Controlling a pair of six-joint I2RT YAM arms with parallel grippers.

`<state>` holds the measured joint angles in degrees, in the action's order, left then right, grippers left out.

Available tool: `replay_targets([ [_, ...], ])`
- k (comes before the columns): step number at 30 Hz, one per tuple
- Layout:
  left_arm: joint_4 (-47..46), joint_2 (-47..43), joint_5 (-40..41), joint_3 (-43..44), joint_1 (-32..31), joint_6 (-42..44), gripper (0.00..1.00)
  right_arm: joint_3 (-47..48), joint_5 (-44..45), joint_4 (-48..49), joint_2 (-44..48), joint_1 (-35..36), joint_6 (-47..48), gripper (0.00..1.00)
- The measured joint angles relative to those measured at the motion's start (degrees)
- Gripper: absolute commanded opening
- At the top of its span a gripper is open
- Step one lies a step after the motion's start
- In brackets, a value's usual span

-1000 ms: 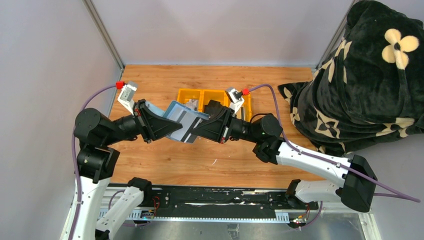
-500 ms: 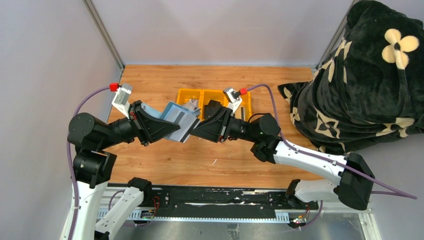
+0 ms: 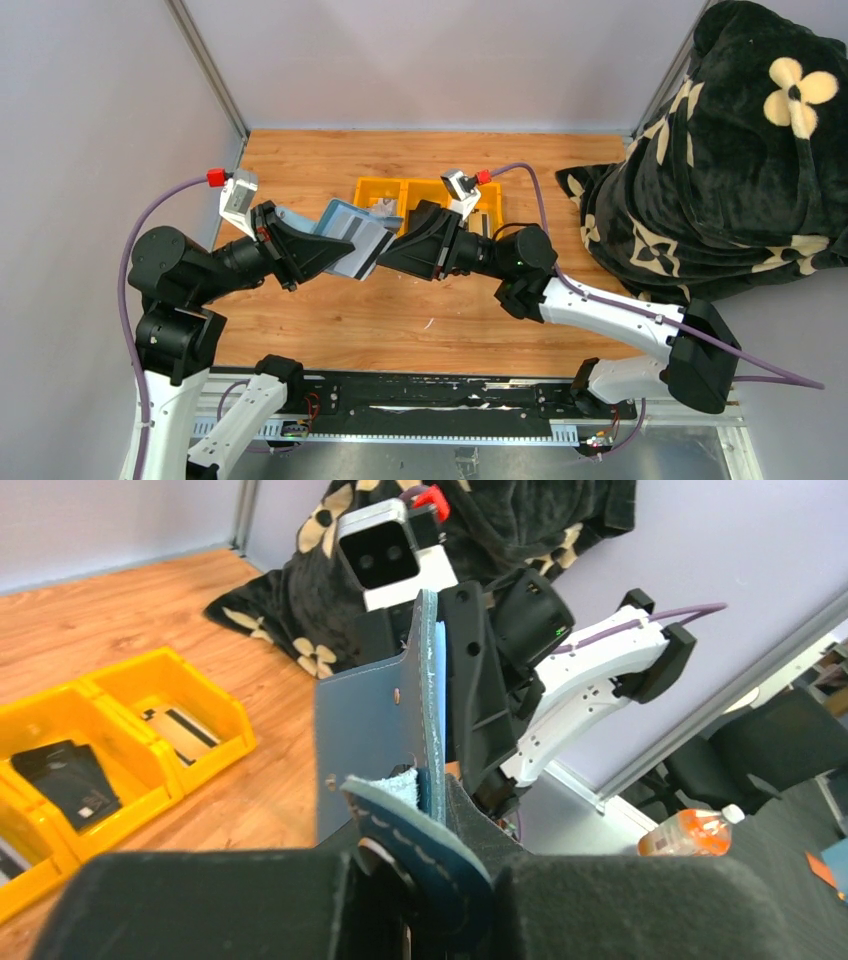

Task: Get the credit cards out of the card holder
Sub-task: Remove the credit card from the card holder.

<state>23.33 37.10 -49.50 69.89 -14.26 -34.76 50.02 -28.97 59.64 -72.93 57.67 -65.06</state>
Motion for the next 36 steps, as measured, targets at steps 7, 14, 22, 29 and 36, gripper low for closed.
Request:
replay_targets([
  [7, 3.13, -0.09, 2.40, 0.09, -0.13, 1.99, 0.00, 1.42, 0.02, 0.52, -0.22, 0.11, 0.07, 0.34],
  [14, 3.43, -0.13, 2.73, 0.09, -0.13, 2.05, 0.00, 2.64, 0.00, 0.17, -1.73, 0.11, 0.24, 0.43],
  [22, 1.86, -0.15, 2.56, 0.09, -0.11, -0.20, 0.00, 2.95, 0.00, -0.68, -2.10, 0.74, 1.46, 0.45],
  [29, -0.94, -0.15, 2.36, 0.09, -0.09, -1.79, 0.00, 5.11, -2.08, 1.40, -5.29, 1.60, 0.87, 0.30],
  [36, -1.86, -0.15, 1.60, 0.09, -0.11, -2.32, 0.00, 5.31, -3.13, 4.61, -6.36, 1.79, -0.61, 0.01],
])
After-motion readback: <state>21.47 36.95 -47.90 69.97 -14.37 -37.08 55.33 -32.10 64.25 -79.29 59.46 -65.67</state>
